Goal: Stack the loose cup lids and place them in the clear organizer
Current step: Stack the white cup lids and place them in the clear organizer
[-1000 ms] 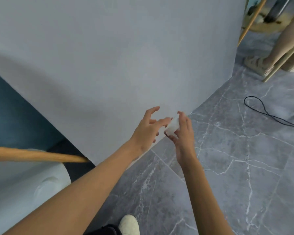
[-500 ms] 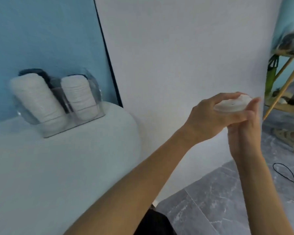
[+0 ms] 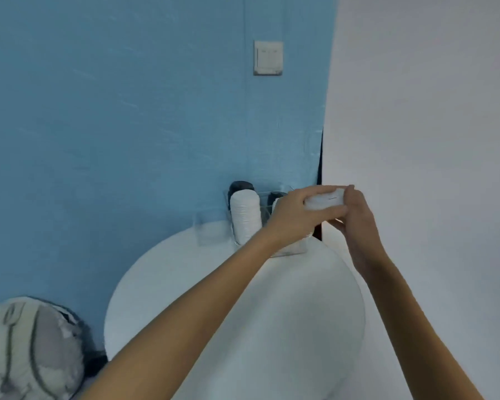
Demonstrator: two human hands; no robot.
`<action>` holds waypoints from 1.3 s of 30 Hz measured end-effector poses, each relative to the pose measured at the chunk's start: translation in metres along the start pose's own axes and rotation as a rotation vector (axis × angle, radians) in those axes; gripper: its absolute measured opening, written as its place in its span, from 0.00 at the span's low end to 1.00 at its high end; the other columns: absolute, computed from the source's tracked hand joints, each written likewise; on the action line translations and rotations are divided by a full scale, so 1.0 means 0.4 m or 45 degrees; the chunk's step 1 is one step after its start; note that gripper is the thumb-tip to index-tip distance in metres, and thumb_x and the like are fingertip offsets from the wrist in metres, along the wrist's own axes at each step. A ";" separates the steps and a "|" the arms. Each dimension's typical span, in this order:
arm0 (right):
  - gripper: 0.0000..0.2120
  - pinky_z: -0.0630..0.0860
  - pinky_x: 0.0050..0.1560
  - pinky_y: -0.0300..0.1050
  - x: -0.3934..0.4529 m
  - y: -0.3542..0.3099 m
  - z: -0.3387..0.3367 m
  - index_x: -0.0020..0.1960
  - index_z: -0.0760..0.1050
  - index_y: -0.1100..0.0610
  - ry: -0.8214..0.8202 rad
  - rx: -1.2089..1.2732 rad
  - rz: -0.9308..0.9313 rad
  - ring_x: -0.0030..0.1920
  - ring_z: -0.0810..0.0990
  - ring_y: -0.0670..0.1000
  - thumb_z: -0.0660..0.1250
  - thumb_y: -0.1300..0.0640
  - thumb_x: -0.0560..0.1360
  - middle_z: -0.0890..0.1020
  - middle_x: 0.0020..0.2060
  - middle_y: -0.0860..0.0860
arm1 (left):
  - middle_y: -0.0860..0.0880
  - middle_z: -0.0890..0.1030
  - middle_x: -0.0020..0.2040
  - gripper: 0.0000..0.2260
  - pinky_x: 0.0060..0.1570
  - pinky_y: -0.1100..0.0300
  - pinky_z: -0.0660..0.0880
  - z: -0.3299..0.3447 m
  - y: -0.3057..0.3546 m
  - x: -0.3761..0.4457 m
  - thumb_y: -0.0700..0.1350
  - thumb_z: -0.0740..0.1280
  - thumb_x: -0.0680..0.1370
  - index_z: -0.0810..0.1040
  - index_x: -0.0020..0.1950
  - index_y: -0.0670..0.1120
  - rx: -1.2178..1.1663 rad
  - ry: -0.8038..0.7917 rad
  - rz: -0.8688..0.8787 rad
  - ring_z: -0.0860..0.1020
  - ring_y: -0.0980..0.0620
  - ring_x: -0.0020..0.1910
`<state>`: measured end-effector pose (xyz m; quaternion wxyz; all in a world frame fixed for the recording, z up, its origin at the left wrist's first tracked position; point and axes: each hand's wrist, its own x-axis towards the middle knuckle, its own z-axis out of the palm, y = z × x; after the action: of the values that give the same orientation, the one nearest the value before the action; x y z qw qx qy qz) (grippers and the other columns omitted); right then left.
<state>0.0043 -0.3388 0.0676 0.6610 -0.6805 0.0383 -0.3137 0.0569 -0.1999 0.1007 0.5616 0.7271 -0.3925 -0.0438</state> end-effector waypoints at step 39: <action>0.09 0.74 0.52 0.39 0.303 0.307 0.099 0.57 0.80 0.49 0.102 -0.369 0.074 0.55 0.80 0.43 0.62 0.50 0.84 0.84 0.53 0.44 | 0.45 0.81 0.59 0.26 0.66 0.47 0.60 -0.115 -0.334 0.332 0.72 0.60 0.76 0.73 0.63 0.54 1.428 -0.072 0.018 0.73 0.43 0.63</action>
<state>0.1645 -0.3759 0.0027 0.5624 -0.7545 0.1290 -0.3126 0.2412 -0.2380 0.0541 0.0785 0.9102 -0.3755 0.1558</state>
